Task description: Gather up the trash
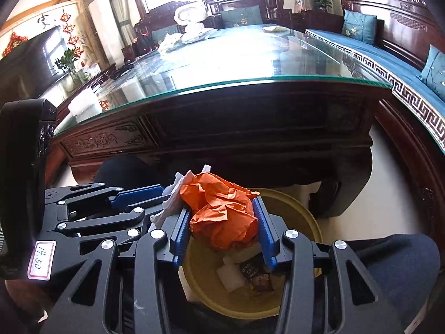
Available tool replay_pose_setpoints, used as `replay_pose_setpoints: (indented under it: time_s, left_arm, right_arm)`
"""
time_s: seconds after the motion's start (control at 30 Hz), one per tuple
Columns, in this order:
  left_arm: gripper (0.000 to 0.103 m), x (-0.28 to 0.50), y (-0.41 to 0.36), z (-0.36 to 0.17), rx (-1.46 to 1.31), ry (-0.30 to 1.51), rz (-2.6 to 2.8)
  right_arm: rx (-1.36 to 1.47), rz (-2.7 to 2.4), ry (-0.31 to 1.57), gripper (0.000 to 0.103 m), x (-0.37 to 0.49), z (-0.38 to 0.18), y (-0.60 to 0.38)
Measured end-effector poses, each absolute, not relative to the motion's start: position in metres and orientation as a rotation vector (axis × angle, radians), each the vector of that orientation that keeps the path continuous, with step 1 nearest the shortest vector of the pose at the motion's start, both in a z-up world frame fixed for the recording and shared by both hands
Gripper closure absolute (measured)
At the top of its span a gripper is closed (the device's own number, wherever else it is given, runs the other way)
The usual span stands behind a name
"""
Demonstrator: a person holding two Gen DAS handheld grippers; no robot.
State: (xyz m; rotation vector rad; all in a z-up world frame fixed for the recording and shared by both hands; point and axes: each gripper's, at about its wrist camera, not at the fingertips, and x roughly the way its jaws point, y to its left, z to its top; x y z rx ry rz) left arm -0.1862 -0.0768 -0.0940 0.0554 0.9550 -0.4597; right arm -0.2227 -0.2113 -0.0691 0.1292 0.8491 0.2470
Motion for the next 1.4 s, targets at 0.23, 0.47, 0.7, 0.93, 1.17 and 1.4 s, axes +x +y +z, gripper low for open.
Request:
replay_pose_setpoints:
  time_s: [0.23,0.47,0.7,0.93,1.17,1.4]
  left_arm:
    - [0.08,-0.186,-0.084,-0.101,0.066,0.977,-0.476]
    - [0.08,-0.186,-0.092,-0.105,0.072,1.001,-0.485]
    - [0.079,-0.186,-0.098,-0.107,0.084,1.006,-0.492]
    - [0.078,-0.184,-0.099,-0.107,0.077,1.004,-0.496]
    - [0.061,-0.174,-0.085,-0.078,0.064,0.909,-0.434]
    - [0.051,-0.14,-0.059,-0.031,0.009,0.797,-0.337]
  right_arm:
    - [0.129,0.214,0.861,0.049,-0.224,-0.073,-0.221]
    - [0.127,0.193,0.85,0.043,-0.226,-0.074,-0.23]
    - [0.137,0.189,0.846,0.043,-0.225,-0.072,-0.233]
    - [0.152,0.199,0.835,0.043,-0.221,-0.068,-0.234]
    - [0.149,0.224,0.742,0.033,-0.212,-0.04,-0.228]
    - [0.098,0.253,0.622,0.023,-0.179,0.002,-0.211]
